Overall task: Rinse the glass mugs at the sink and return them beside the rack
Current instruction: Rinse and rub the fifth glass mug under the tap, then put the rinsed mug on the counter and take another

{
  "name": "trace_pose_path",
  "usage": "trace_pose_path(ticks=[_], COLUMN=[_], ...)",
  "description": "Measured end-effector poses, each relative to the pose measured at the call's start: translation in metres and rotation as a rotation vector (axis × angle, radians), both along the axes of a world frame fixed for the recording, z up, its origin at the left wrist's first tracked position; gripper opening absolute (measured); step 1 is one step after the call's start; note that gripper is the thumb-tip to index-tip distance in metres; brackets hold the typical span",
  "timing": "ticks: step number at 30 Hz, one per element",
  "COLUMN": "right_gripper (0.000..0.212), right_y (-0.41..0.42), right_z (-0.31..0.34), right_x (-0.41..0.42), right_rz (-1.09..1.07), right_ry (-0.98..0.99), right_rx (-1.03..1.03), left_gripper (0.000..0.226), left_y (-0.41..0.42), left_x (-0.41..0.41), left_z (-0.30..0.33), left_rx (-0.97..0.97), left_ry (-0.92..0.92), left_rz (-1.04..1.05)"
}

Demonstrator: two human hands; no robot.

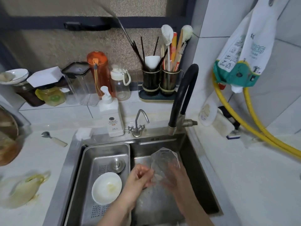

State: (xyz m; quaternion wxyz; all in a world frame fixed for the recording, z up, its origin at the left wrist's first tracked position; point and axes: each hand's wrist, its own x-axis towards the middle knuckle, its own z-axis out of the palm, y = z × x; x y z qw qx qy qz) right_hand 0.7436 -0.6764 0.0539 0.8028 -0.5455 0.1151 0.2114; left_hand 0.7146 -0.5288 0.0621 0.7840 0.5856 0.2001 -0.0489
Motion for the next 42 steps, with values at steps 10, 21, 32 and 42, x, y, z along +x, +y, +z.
trace_pose_path(ticks=[10, 21, 32, 42], right_gripper=[0.041, 0.057, 0.034, 0.025], right_y=[0.015, 0.021, 0.009, 0.006], right_z=[0.053, 0.074, 0.07, 0.063], right_x=[-0.048, -0.073, -0.07, -0.072], right_rz=[-0.127, -0.138, -0.134, 0.025], right_ry=[-0.247, -0.333, -0.348, -0.31], right_rx=[-0.195, -0.238, -0.302, -0.274], left_gripper=[0.054, 0.037, 0.032, 0.054], left_y=[0.018, 0.012, -0.011, -0.025], left_x=[-0.025, -0.043, -0.057, -0.081], left_z=[0.05, 0.062, 0.053, 0.05], left_rx=[0.221, 0.336, 0.29, 0.137], left_ry=[-0.127, -0.21, -0.159, -0.115], left_rz=[-0.223, -0.129, 0.095, 0.276])
